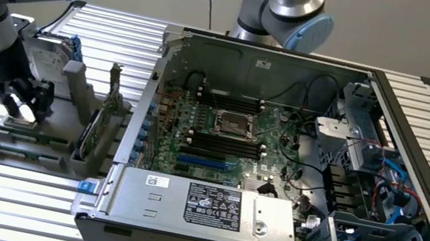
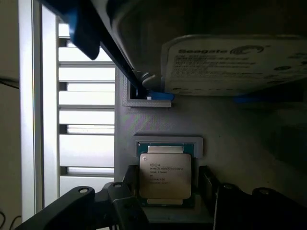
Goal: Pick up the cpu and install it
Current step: 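Pick up the cpu and move it towards the insertion slot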
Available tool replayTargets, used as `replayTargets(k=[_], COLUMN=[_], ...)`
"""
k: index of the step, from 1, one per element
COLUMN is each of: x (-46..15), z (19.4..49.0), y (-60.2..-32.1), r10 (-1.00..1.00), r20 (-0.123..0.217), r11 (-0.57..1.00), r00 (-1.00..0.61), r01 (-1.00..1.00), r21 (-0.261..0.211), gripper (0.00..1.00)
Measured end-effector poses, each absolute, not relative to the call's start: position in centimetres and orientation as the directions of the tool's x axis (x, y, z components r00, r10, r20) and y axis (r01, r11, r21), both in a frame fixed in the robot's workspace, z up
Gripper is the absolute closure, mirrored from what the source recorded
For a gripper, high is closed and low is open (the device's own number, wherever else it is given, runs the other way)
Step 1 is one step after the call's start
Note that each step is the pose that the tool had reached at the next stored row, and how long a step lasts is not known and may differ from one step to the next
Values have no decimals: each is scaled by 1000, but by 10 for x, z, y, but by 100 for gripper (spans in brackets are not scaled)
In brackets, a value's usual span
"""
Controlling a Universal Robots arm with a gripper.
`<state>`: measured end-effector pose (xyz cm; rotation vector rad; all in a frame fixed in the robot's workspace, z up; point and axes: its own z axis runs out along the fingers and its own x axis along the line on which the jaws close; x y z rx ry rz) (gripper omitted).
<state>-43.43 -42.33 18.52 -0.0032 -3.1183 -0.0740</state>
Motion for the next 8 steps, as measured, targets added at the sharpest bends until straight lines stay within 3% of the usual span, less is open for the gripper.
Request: replayTargets(k=[1, 8], x=[-434, -434], z=[185, 185], y=[-423, -423], r10=[2, 3], r20=[23, 24], r11=[999, 999], r00=[-1000, -1000], r01=[3, 4], r21=[48, 51], gripper=[44, 45])
